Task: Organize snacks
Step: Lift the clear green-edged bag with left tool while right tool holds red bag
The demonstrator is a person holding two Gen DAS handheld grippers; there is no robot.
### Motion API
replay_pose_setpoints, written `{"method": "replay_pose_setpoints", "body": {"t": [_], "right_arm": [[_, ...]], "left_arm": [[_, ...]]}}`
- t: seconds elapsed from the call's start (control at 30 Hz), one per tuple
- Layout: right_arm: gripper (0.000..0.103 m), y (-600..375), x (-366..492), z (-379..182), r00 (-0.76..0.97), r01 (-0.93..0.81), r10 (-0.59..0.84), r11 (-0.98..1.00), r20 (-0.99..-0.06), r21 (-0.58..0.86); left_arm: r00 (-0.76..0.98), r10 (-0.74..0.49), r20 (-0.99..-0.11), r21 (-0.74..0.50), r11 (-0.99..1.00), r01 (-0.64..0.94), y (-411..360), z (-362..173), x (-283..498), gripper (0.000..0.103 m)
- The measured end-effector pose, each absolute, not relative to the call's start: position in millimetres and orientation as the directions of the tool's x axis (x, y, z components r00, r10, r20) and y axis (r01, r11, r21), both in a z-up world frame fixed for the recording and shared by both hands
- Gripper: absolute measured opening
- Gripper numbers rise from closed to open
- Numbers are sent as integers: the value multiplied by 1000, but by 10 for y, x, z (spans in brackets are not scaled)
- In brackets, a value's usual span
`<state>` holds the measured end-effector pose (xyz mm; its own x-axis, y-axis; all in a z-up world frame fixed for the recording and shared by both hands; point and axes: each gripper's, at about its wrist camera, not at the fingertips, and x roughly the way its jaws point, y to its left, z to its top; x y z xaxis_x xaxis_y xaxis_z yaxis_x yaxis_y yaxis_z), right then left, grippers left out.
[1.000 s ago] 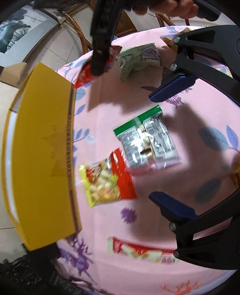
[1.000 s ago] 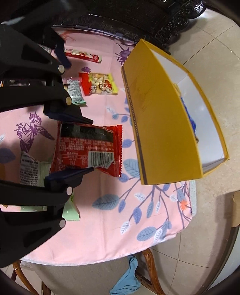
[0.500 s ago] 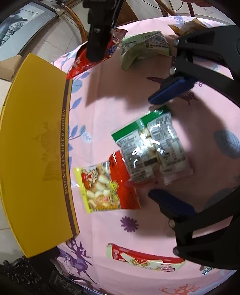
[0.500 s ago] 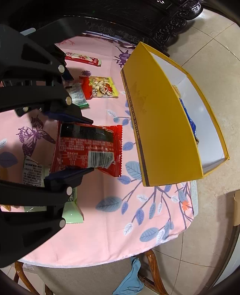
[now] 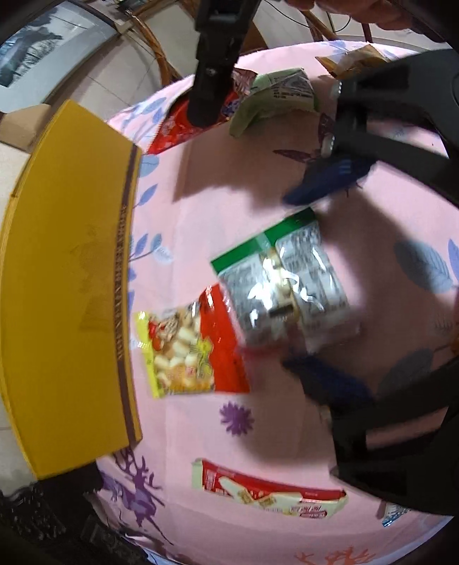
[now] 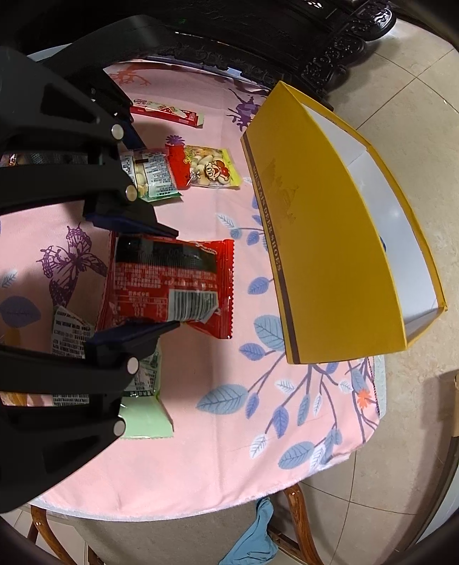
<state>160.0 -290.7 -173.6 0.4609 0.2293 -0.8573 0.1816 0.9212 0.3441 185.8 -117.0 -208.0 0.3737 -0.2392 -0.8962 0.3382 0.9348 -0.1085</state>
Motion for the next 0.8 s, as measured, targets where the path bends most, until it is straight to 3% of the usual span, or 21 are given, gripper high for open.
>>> {"method": "replay_pose_setpoints", "body": {"t": [0.17,0.37,0.57,0.73,0.77,0.8], "right_arm": [[45,-2953,1599,-1738,462,193,232,916,-856,353],[45,-2973,1594,-1752,457,206,232,911,-859,356],[45,-2931,1578,-1738,453,206,235,911,-860,357],[45,-2917,1572,-1711,454,194,238,914,-859,356],[45,-2911,1569,-1707,455,193,241,913,-857,359],[45,-2911,1568,-1703,457,192,243,912,-856,362]], "left_arm": [[427,-195,-883,-25,928,371,-1338,-2139,1782,100],[443,-232,-866,-60,928,369,-1182,-2044,1757,66],[450,-257,-855,-77,922,380,-1108,-1925,1761,45],[427,-290,-857,-110,911,399,-1117,-1920,1774,41],[421,-291,-859,-110,909,403,-1128,-1920,1779,44],[414,-293,-862,-116,908,402,-1133,-1921,1783,53]]}}
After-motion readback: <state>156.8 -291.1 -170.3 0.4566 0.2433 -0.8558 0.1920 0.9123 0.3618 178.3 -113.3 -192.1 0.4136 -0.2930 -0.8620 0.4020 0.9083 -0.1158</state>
